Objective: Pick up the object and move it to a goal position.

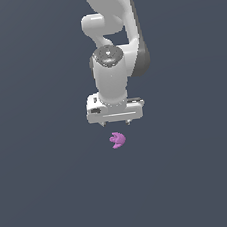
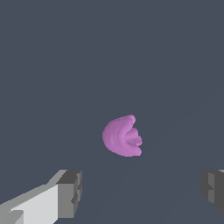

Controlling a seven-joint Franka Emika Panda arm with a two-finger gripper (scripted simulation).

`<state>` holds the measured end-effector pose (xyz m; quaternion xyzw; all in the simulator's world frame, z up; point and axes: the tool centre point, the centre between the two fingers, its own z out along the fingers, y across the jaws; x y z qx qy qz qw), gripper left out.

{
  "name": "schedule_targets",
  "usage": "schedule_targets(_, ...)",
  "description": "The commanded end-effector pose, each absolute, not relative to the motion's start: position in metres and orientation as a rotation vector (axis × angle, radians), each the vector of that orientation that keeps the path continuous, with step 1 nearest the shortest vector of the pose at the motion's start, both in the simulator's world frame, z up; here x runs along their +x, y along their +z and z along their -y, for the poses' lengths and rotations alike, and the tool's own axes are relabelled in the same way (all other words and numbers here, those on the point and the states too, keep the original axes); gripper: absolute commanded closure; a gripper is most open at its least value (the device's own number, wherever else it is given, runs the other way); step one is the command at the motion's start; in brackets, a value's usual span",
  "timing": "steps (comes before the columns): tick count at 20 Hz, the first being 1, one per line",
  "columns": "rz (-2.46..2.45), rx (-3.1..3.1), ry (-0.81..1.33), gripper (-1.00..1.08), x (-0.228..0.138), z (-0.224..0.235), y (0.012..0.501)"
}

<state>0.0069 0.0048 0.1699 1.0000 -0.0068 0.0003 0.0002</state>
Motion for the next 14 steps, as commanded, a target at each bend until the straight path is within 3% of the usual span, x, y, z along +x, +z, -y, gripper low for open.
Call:
schedule_targets(1, 0.022, 3.141, 0.001, -0.92, 0.0069, -0.0048, 0.17)
schedule_targets(14, -0.037, 3.156, -0.012, -0.92, 0.0019, -0.011, 0.1698)
